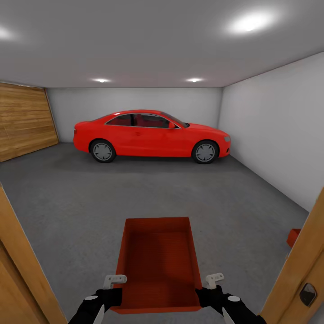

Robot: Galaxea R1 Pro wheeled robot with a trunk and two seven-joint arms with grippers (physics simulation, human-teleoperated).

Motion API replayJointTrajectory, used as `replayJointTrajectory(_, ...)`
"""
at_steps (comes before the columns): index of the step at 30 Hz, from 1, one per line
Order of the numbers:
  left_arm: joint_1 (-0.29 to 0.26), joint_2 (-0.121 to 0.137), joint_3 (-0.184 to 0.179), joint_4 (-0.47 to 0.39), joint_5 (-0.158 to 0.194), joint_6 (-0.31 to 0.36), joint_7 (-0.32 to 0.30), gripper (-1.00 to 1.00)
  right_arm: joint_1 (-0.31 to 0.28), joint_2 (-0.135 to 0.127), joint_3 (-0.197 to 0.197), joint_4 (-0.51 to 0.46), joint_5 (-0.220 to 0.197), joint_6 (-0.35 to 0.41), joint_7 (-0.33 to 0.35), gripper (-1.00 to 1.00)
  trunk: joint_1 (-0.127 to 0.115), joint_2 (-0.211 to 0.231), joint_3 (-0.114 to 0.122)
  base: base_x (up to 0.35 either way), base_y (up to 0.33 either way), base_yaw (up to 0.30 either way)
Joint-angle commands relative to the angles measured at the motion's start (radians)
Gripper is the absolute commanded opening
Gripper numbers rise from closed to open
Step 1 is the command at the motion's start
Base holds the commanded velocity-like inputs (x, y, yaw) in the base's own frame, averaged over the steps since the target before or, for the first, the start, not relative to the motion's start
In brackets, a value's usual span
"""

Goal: Move the two storage containers from the living room to the garage. In the garage, place one container on the floor and stack the other container on top of it (either order is fine).

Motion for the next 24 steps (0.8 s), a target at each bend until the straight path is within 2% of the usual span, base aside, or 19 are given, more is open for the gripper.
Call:
replayJointTrajectory(1,-0.001,0.019,0.009,0.000,-0.026,0.005,0.021,-1.00,0.000,-0.001,0.020,-0.004,-0.009,-0.013,0.101,-1.00,0.000,-0.002,-0.002,0.000,0.068,0.000)
replayJointTrajectory(14,-0.001,0.019,0.009,0.000,-0.025,0.004,0.021,-1.00,0.000,-0.001,0.020,-0.004,-0.010,-0.013,0.101,-1.00,0.000,-0.002,-0.002,0.000,0.009,0.000)
replayJointTrajectory(24,-0.001,0.019,0.009,0.000,-0.025,0.002,0.021,-1.00,0.000,-0.001,0.020,-0.004,-0.008,-0.013,0.101,-1.00,0.000,-0.002,-0.002,0.000,-0.048,0.000)
